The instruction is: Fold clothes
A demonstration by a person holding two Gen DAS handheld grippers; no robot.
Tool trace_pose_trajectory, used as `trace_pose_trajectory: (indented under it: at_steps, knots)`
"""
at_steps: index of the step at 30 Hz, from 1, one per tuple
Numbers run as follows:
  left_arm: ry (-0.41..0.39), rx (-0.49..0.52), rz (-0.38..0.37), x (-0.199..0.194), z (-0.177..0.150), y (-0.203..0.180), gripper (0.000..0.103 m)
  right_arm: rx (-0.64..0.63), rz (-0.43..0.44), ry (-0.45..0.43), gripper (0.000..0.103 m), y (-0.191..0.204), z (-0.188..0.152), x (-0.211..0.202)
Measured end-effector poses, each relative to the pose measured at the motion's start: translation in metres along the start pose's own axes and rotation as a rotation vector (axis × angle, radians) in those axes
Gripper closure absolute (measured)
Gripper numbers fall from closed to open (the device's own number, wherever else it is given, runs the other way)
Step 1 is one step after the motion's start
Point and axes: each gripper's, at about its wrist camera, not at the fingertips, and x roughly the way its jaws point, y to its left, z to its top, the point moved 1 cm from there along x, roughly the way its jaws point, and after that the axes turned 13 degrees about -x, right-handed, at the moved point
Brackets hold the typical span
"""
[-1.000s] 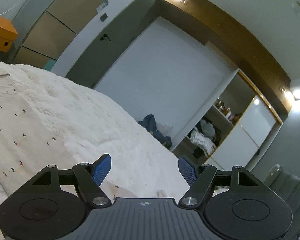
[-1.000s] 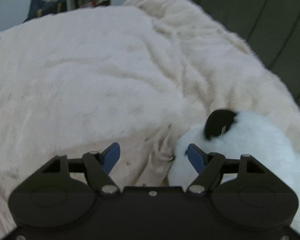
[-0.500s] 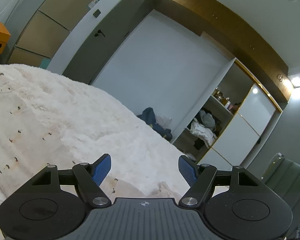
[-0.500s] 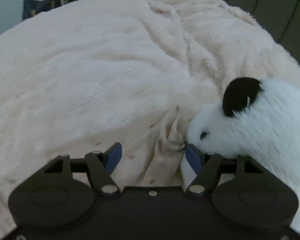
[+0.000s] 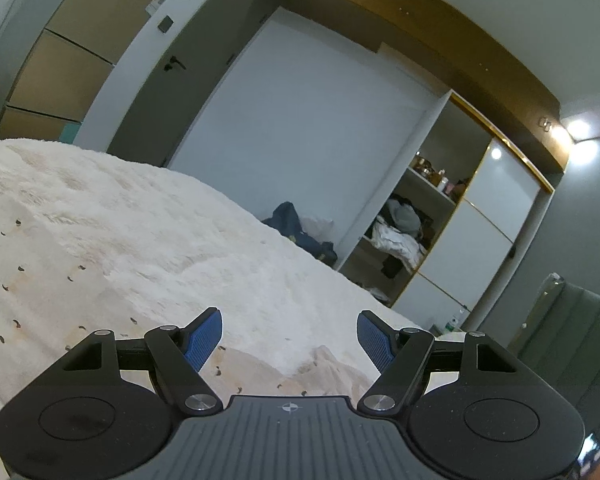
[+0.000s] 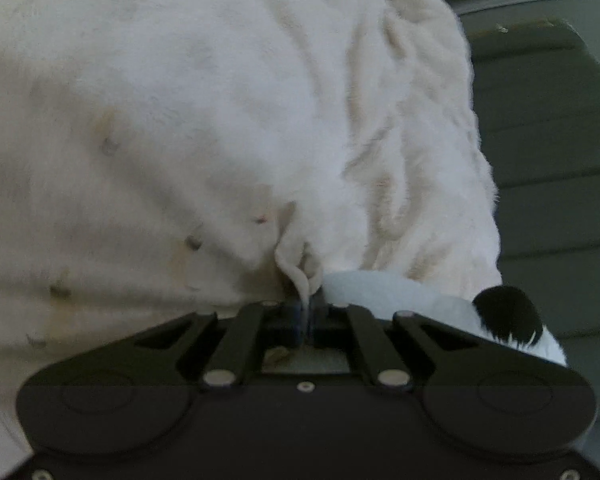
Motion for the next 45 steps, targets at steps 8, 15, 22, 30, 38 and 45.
trace_pose_trajectory:
  at_steps: [8,15,22,30,38,45]
  knots:
    - [0.018,-0.011,-0.003,0.001,-0.003,0.000,0.034,0.536,0.482,-0.067,0.101,-0.110,-0.013,-0.021]
    - [0.023,-0.010,-0.012,-0.002,-0.005,-0.003,0.034,0.605,0.523,-0.097,0.100,-0.161,-0.036,-0.043]
    - [0.030,-0.009,-0.010,0.001,-0.007,-0.003,0.034,0.544,0.275,-0.167,0.094,-0.197,-0.043,-0.072]
    - [0.036,-0.004,-0.012,0.002,-0.009,-0.003,0.034,0.476,0.305,-0.223,0.069,-0.183,-0.039,-0.091]
    - [0.031,-0.025,-0.023,-0.001,-0.003,-0.003,0.033,0.317,0.397,-0.279,0.053,-0.068,-0.048,-0.134]
    - [0.044,-0.047,-0.059,-0.011,0.011,-0.004,0.028,0.225,0.583,-0.336,0.048,0.036,-0.130,-0.210]
